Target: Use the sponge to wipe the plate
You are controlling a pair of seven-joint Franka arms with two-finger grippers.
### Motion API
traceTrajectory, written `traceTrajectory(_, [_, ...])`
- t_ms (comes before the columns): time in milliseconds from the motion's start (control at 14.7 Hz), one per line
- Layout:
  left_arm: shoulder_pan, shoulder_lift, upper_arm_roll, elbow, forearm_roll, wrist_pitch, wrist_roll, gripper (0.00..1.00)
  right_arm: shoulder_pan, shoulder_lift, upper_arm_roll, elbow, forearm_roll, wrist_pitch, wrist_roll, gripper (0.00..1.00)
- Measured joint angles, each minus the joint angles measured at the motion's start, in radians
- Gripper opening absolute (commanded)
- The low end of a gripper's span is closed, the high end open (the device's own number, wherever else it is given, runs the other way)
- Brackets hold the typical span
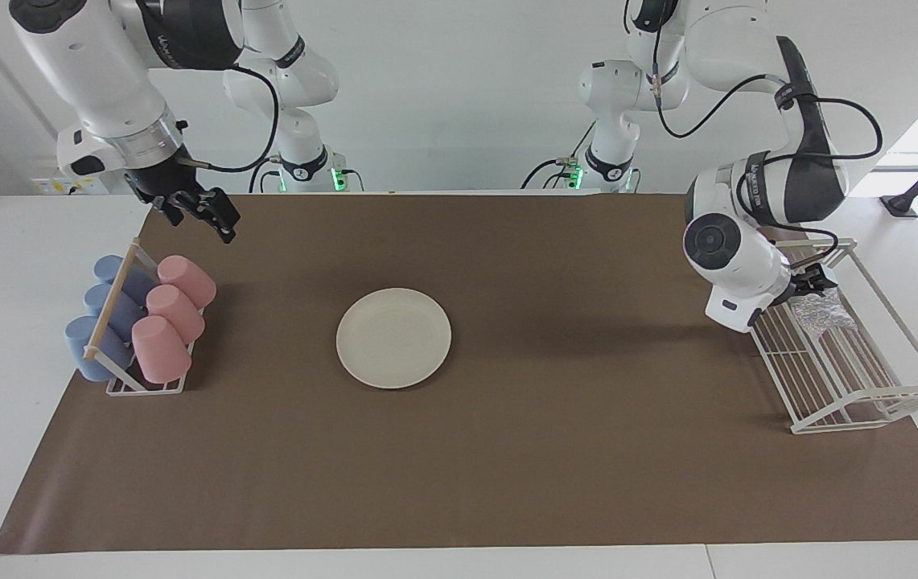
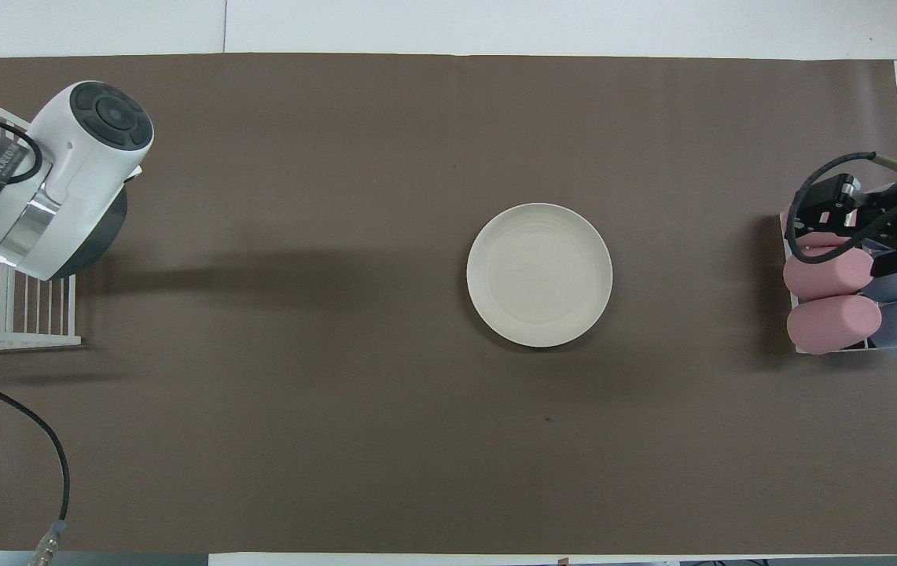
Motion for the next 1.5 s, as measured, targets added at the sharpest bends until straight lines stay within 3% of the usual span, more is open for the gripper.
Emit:
traceTrajectory(68, [-0.001, 0.009, 0.000, 0.000, 0.014, 0.000, -0.004, 1.00, 0.015, -0.004, 0.001, 0.000, 0.010, -0.014, 0.068, 1.00])
traceTrajectory(204, [-0.001, 0.012, 0.002, 0.001, 0.025, 0.000, -0.006, 0.88, 0.038, -0.010, 0.001, 0.000, 0.034, -0.028, 0.199, 1.00])
traceTrajectory(680, [-0.001, 0.011, 0.008, 0.003, 0.029, -0.004, -0.117, 0.00, 0.138, -0.016, 0.003, 0.000, 0.103, -0.032, 0.671, 1.00])
traceTrajectory(1223, [-0.001, 0.003, 0.008, 0.016, 0.019, -0.007, -0.160, 0.00, 0.247, -0.025, 0.004, 0.000, 0.153, -0.032, 0.992, 1.00])
traceTrajectory(1495, [-0.001, -0.051, 0.007, 0.140, -0.250, -0.114, -0.163, 0.00, 0.271, -0.026, 0.004, 0.000, 0.153, -0.032, 1.010, 1.00])
